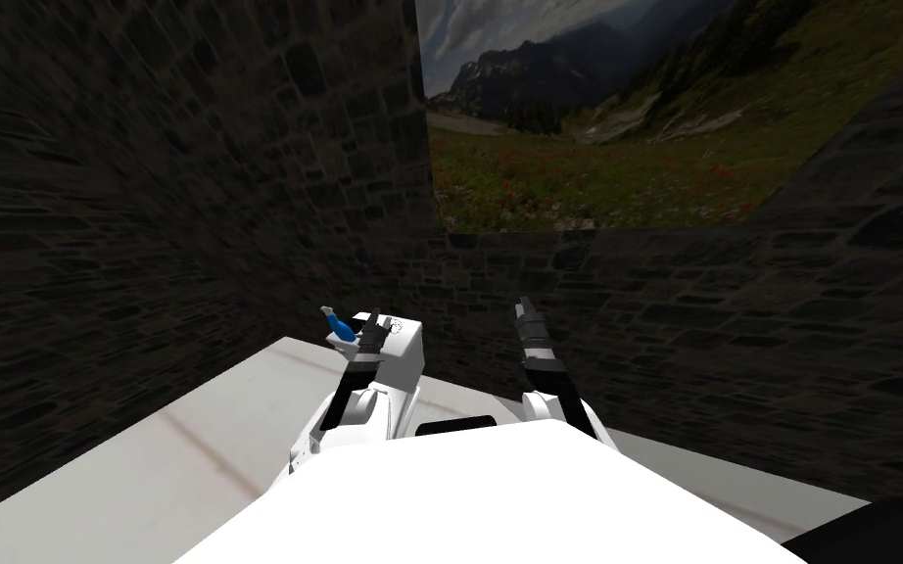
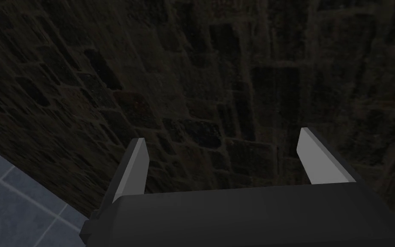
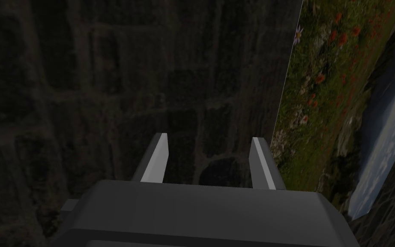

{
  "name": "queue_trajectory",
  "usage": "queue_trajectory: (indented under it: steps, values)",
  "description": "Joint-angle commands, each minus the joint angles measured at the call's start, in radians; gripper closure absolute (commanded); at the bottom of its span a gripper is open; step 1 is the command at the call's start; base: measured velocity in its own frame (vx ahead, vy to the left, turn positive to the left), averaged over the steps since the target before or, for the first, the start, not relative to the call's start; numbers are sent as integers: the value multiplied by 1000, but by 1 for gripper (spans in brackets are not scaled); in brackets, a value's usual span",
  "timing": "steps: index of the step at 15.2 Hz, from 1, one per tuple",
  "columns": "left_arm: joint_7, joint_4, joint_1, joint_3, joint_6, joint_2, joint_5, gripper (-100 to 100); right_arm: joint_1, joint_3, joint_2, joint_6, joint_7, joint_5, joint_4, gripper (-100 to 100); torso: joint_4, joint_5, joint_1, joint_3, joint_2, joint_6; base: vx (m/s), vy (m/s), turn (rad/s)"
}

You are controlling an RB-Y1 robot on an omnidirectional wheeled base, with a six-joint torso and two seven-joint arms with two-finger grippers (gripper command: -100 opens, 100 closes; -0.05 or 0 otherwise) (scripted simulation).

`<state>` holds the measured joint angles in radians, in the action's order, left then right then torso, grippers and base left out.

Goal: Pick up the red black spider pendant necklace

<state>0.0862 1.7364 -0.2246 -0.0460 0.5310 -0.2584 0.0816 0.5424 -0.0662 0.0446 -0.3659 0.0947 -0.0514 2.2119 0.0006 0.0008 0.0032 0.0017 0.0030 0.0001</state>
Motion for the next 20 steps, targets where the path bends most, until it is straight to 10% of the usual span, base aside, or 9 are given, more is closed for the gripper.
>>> queue_trajectory:
  steps: [1, 20]
  values:
    - [1, -50, 27, 1, 1, 0, 10, -100, 0, 0, 0, 0, 0, 0, 0, 0, 0, 0, 0, 0, 0, 0, -45, 36, -59]
    - [4, -443, 191, 4, 43, 33, 78, -100, 0, 0, 0, 0, 0, 0, 0, 0, 0, 0, 0, -1, -2, 0, -30, 36, -47]
